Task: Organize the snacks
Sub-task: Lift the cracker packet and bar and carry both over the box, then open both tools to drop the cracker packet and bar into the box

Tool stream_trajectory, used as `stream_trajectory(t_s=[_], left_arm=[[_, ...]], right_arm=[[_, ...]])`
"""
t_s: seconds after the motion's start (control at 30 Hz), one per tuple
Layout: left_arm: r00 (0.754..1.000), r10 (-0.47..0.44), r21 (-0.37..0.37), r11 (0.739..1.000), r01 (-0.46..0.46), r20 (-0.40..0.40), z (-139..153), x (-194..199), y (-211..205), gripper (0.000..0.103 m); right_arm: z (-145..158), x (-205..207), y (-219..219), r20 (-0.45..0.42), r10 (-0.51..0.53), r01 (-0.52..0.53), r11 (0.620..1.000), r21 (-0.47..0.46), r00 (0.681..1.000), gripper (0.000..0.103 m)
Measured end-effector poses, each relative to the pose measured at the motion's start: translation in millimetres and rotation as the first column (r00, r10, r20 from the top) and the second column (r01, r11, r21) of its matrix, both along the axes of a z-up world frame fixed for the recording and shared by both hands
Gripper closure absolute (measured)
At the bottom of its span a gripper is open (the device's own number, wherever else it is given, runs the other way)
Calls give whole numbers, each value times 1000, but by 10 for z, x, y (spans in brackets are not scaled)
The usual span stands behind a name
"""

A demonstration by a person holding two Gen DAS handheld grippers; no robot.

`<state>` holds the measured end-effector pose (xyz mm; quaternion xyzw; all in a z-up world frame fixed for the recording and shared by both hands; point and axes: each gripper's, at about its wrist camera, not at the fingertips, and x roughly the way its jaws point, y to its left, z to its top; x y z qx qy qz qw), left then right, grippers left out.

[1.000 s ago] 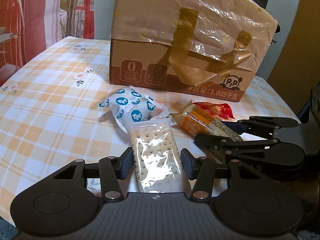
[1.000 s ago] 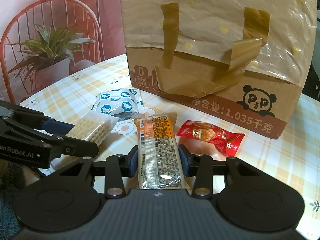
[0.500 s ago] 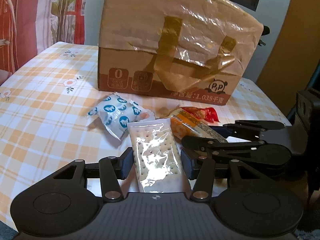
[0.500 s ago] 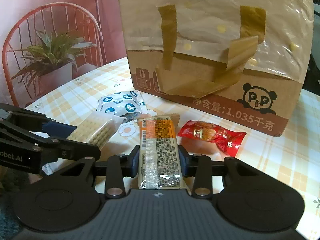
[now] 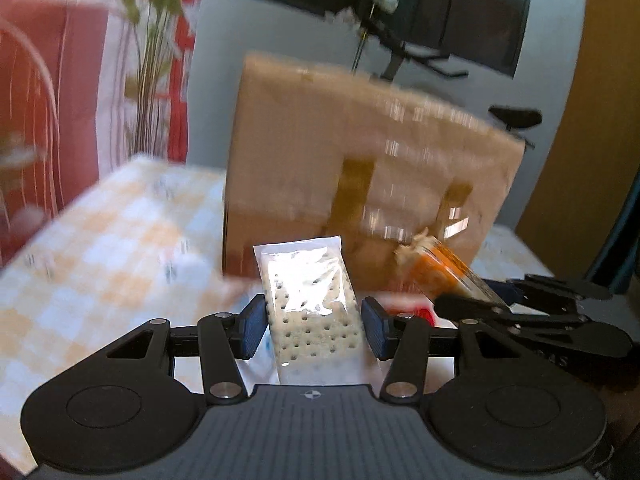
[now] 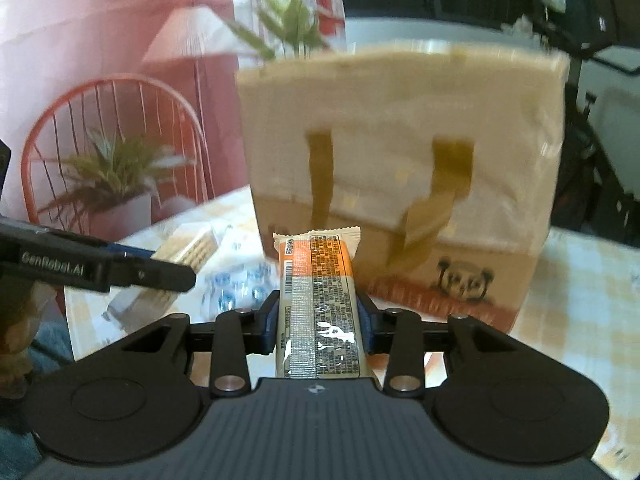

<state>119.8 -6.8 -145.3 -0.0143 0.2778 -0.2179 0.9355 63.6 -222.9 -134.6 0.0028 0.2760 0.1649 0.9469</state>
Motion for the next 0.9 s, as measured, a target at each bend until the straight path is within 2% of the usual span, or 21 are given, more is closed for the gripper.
stream_trajectory(t_s=[0.27,0.47,0.57,0.67,0.77,0.9], left_arm=[[985,-62,-68,995,73,160,773,210,-183,50],[975,-106,-102,987,127,193,1173,677,-541,50],[974,-120,-97,985,140,192,1289,981,-752,50],[977,-123,-74,988,137,173,1345,1319,-954,50],[981,-122,-50,990,130,148,1343,1608,-1133,50],[990,-111,-43,992,115,90,1238,1927,-1301,50]], right_arm=[[663,60,-123,171,-5,1,1000,29,985,63],[1118,368,-175,241,6,2,1000,-31,971,63],[1258,690,-272,233,-19,30,999,-45,972,63],[1327,1126,-430,188,-67,78,996,-51,980,63],[1313,1513,-535,127,-100,113,988,-101,987,63],[1220,1821,-630,54,-148,155,977,-147,987,63]])
